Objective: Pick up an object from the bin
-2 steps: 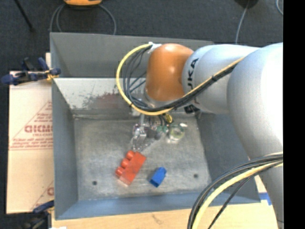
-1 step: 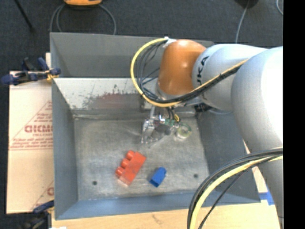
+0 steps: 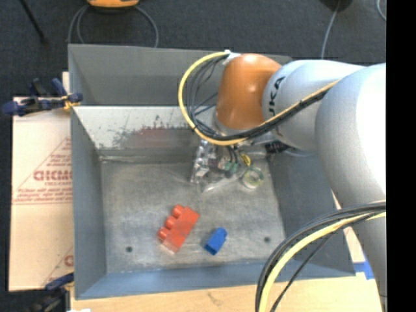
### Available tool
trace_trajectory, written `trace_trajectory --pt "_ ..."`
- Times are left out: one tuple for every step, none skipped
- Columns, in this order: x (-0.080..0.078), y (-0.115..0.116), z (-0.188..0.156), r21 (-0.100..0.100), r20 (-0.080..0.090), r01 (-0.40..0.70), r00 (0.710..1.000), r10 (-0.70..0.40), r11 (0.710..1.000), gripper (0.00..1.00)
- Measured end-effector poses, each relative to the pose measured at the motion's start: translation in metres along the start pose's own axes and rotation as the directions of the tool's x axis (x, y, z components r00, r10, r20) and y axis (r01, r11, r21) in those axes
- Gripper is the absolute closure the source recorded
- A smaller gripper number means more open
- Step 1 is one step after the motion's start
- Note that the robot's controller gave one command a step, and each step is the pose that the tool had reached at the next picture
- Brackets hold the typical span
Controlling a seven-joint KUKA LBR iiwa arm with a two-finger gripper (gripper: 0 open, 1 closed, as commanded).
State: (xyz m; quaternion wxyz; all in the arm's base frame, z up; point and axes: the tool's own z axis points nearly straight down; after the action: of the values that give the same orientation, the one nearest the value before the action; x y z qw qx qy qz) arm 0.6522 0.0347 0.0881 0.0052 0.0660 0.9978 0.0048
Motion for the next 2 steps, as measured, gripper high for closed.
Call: trace_trajectory --pt "-0.0056 -0.0053 -0.1172 0.007 0.004 -0.027 1.0 0.027 1.0 1.0" --pt "-0.0035 -0.0054 -0.1115 0.008 -0.005 -0.028 1.0 0.029 1.0 0.0"
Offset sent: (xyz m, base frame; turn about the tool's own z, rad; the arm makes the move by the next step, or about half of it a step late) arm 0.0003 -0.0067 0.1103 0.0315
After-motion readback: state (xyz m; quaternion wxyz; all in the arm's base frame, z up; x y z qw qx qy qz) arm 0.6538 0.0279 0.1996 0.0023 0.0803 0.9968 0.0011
